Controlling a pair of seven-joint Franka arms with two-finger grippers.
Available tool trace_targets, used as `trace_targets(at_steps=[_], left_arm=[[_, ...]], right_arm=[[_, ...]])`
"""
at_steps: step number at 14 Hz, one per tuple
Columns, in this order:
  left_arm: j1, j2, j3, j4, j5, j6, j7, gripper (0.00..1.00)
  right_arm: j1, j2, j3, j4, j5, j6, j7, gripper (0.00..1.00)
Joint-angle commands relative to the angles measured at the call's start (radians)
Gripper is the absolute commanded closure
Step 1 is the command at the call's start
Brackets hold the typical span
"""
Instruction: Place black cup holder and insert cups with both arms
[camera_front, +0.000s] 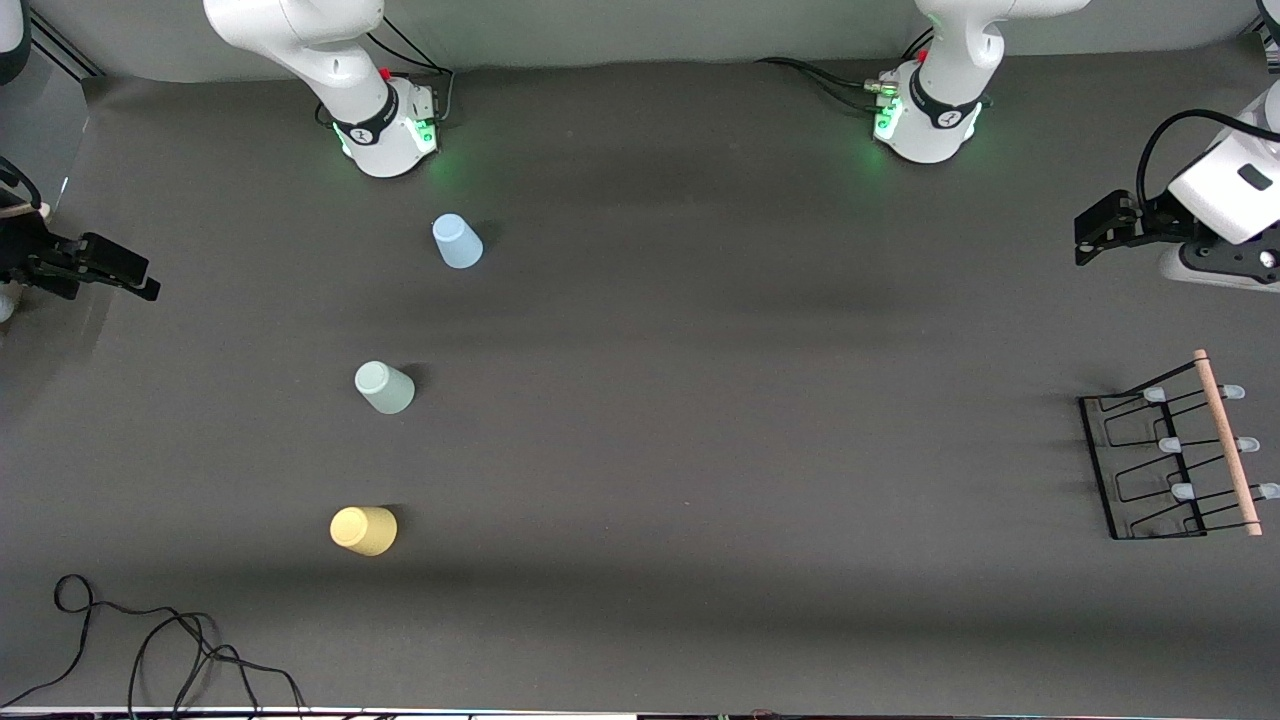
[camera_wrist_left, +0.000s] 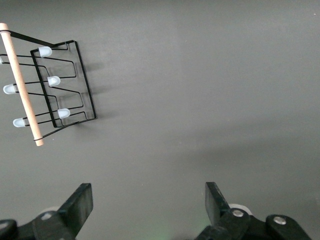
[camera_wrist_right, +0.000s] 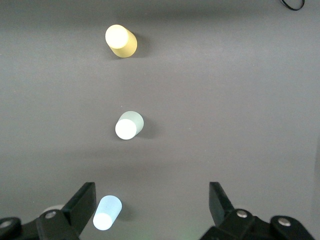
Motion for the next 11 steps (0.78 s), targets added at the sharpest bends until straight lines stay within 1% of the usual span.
trace_targets(at_steps=[1,8,10,11], left_arm=[[0.0,0.002,0.002,0.001,-0.009,-0.003,-0.012,0.0],[0.001,0.002,0.003,0.002,-0.009,-0.003,-0.012,0.0],[0.004,0.017,0.005,0.004,-0.006,0.007,-0.012,0.03],[0.017,0.032,0.005,0.006,-0.004,0.017,-0.011,0.03]], right_arm=[[0.008,-0.009,-0.002,0.006,0.02,-0.01,-0.007,0.0],[0.006,-0.003,-0.002,0.02,0.018,-0.01,-0.001,0.0],[0.006,-0.003,-0.002,0.02,0.02,-0.01,-0.002,0.0],[0.008,-0.001,-0.002,0.02,0.018,-0.01,-0.001,0.0]])
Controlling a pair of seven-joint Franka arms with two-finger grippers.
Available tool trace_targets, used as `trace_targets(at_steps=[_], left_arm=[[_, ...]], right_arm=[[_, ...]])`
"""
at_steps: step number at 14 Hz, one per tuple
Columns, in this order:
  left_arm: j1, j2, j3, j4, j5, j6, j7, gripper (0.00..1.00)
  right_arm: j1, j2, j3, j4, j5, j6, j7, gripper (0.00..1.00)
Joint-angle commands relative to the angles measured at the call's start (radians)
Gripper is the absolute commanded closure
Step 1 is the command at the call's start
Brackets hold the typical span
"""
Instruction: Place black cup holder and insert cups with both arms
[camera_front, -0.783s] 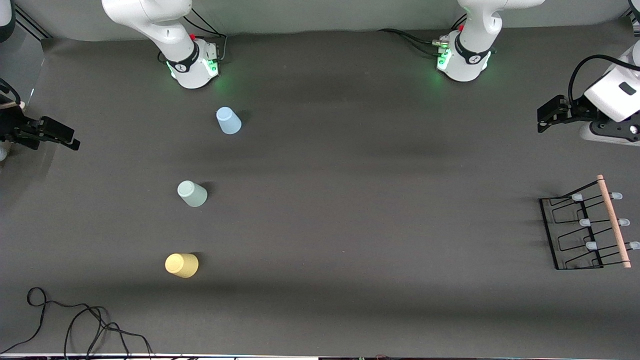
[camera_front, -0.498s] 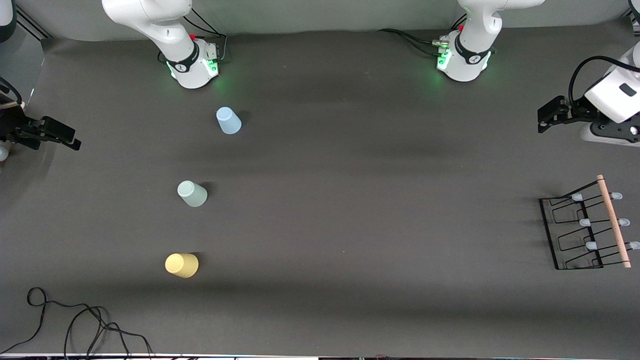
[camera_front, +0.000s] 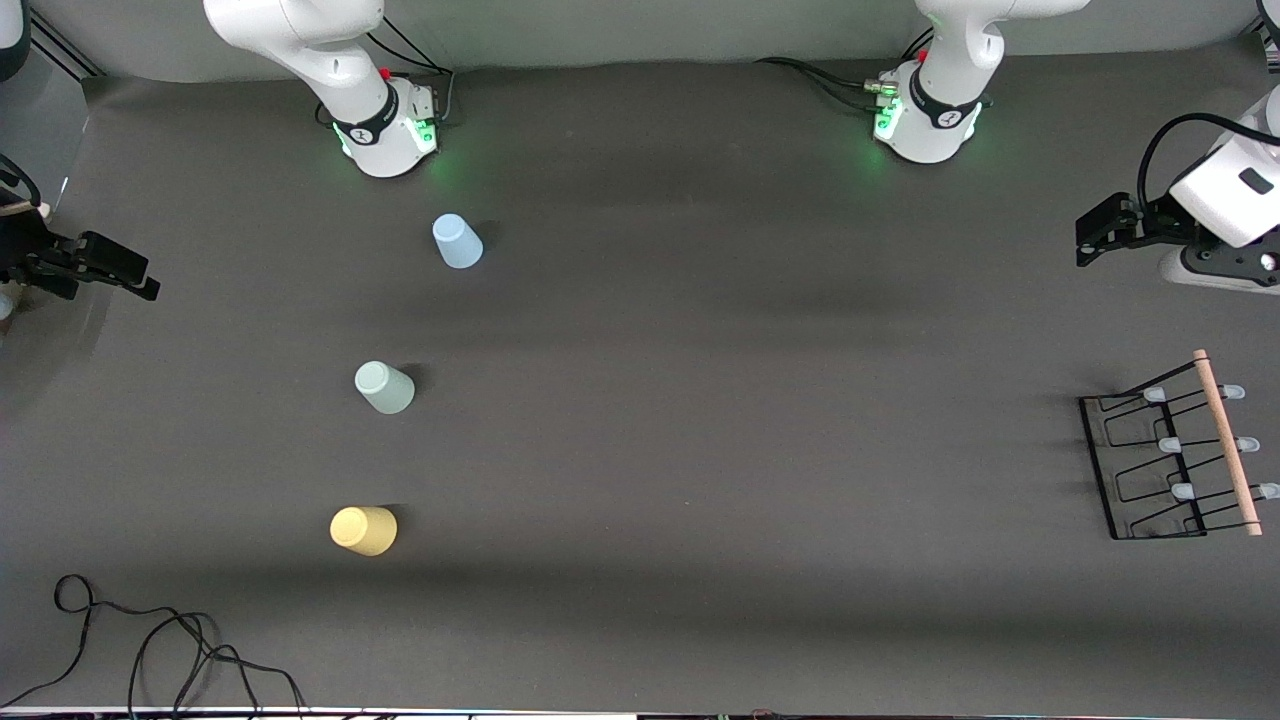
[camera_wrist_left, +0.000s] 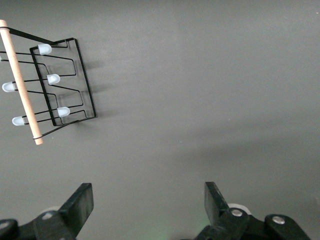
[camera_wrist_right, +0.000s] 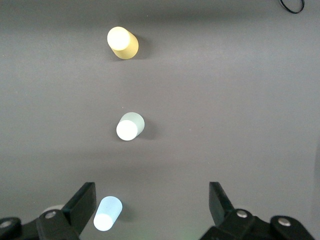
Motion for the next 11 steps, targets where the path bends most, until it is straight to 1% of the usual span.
trace_targets(at_steps=[1,3,4,7,9,11], left_arm=[[0.033,0.039,0.001,0.008,-0.004,0.043,-0.009,0.02],[0.047,0.074,0.003,0.008,-0.002,0.092,-0.008,0.02],[0.08,0.097,0.003,0.008,0.001,0.118,0.001,0.02],[0.127,0.186,0.003,0.008,0.013,0.167,0.012,0.0],[0.177,0.241,0.003,0.007,0.039,0.22,0.073,0.01],[0.239,0.287,0.001,0.007,0.039,0.276,0.156,0.01]], right_arm=[[0.004,-0.003,-0.003,0.014,0.018,-0.01,0.001,0.0],[0.004,-0.003,-0.008,0.016,0.018,-0.01,-0.002,0.0],[0.004,0.002,-0.008,0.017,0.018,-0.01,-0.002,0.0],[0.004,0.002,-0.005,0.016,0.018,-0.012,-0.001,0.0],[0.004,0.002,-0.005,0.017,0.018,-0.019,-0.002,0.0],[0.004,0.002,-0.005,0.016,0.018,-0.019,-0.002,0.0]])
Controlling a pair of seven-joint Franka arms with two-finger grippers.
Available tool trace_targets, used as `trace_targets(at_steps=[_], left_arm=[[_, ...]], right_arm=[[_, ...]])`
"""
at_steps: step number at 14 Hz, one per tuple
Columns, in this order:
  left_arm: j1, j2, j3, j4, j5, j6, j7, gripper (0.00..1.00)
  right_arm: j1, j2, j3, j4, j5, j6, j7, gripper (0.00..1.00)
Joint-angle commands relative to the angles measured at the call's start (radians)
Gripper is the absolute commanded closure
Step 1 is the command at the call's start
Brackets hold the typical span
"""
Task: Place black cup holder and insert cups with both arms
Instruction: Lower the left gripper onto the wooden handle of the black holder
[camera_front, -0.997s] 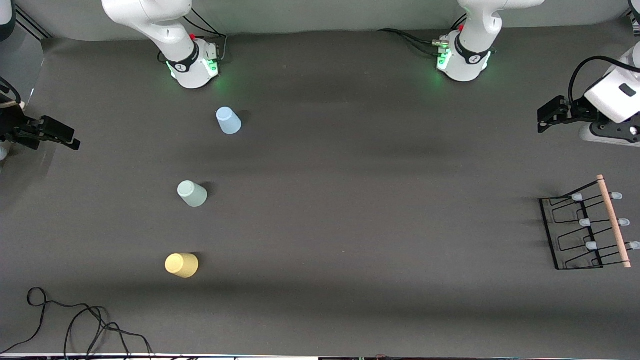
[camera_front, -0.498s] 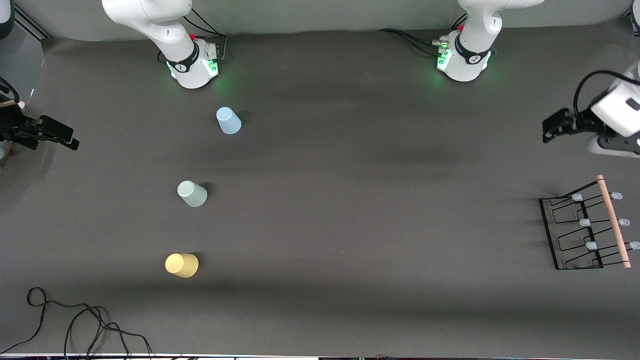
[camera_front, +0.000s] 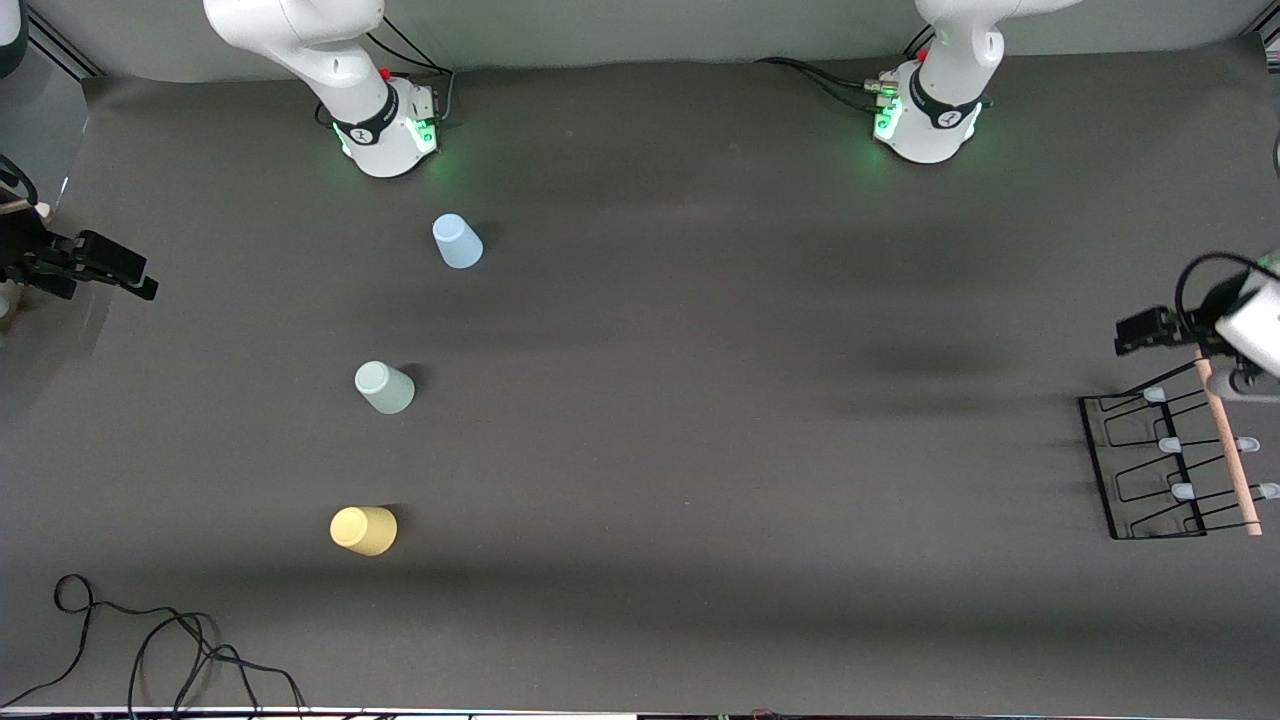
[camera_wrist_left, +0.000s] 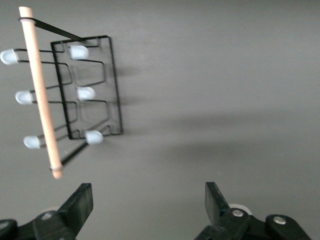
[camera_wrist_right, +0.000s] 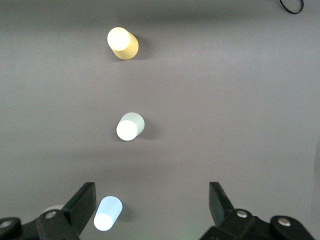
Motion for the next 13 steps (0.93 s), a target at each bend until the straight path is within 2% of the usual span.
trace_targets(at_steps=[1,4,9,12,13], left_arm=[[0.068,0.068,-0.005,0.01,0.013,0.076,0.095,0.01],[0.111,0.164,-0.005,0.018,0.013,0.194,0.094,0.0],[0.185,0.243,-0.005,0.055,0.015,0.22,0.181,0.01],[0.196,0.278,-0.005,0.055,0.018,0.251,0.196,0.05],[0.197,0.281,-0.005,0.055,0.026,0.252,0.204,0.15]], right_arm=[[0.004,0.002,-0.004,0.012,0.018,-0.014,-0.002,0.0],[0.005,0.002,-0.004,0.012,0.018,-0.014,-0.005,0.0],[0.005,0.002,-0.004,0.012,0.018,-0.014,-0.004,0.0],[0.005,0.003,-0.004,0.012,0.018,-0.014,-0.002,0.0],[0.004,0.003,-0.004,0.012,0.018,-0.014,-0.002,0.0]])
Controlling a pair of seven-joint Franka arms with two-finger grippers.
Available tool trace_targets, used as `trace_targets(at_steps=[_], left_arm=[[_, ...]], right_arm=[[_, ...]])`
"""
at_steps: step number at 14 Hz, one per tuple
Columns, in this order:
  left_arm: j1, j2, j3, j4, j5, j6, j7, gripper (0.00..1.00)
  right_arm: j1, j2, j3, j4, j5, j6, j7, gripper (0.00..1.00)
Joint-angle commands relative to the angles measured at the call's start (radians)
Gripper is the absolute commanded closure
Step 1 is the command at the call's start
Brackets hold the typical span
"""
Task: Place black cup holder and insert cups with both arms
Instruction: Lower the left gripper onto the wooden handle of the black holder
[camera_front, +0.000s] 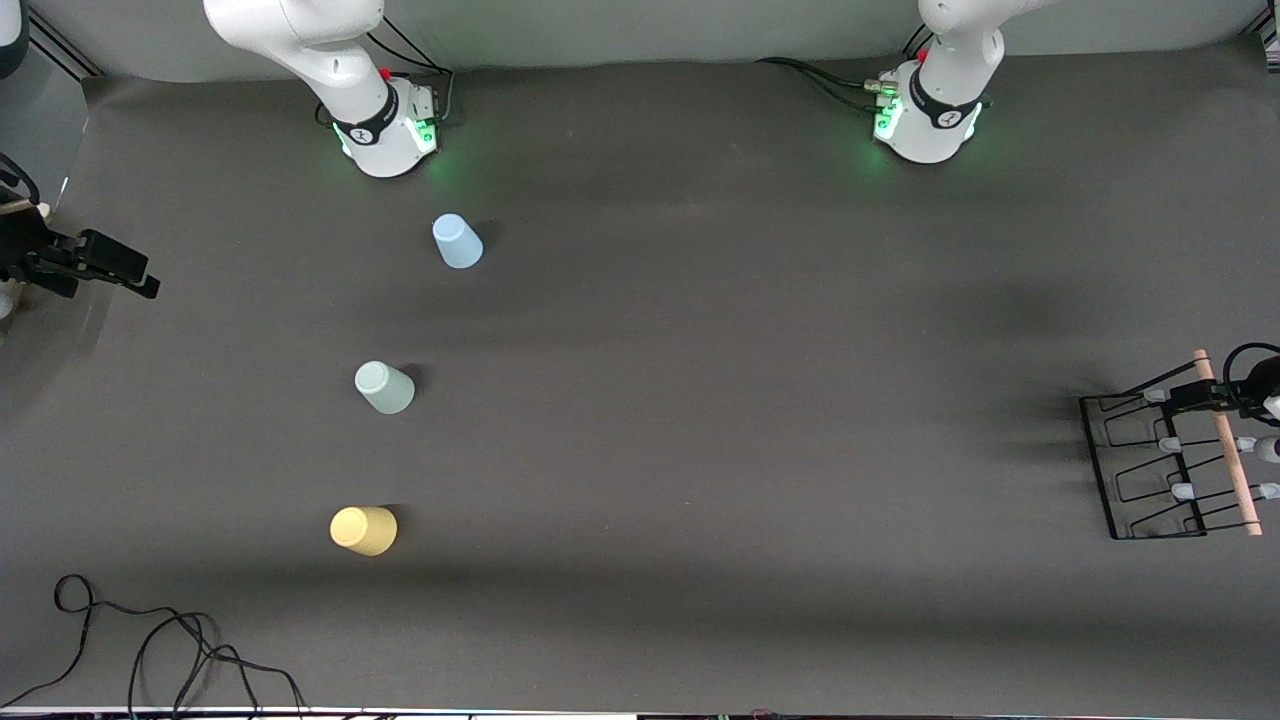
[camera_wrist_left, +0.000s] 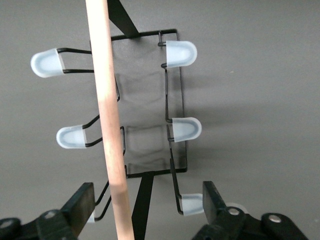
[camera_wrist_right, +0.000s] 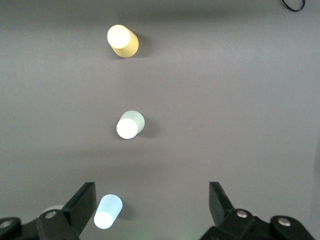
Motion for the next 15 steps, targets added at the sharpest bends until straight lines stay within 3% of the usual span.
trace_targets(at_steps=[1,4,5,6,11,13,15], left_arm=[[0.01,0.026,-0.007,0.022,0.024,0.005,0.026,0.3],[0.01,0.036,-0.007,0.024,0.032,0.005,0.029,0.56],[0.01,0.04,-0.007,0.024,0.052,-0.003,0.026,0.81],[0.009,0.04,-0.007,0.03,0.081,-0.014,0.023,1.0],[-0.014,0.027,-0.018,0.128,0.115,-0.102,0.02,1.0],[-0.069,0.012,-0.018,0.18,0.11,-0.19,-0.032,1.0],[-0.118,-0.032,-0.033,0.171,0.099,-0.213,-0.122,1.0]], right_arm=[[0.003,0.003,-0.005,0.012,0.019,-0.009,-0.007,0.0],[0.003,0.004,-0.005,0.013,0.018,-0.009,-0.007,0.0],[0.003,0.004,-0.005,0.013,0.018,-0.009,-0.007,0.0],[0.003,0.006,-0.005,0.013,0.019,-0.009,-0.005,0.0],[0.003,0.007,-0.005,0.013,0.019,-0.009,-0.005,0.0],[0.003,0.009,-0.005,0.012,0.019,-0.009,-0.004,0.0],[0.003,0.009,-0.005,0.012,0.018,-0.009,-0.005,0.0]])
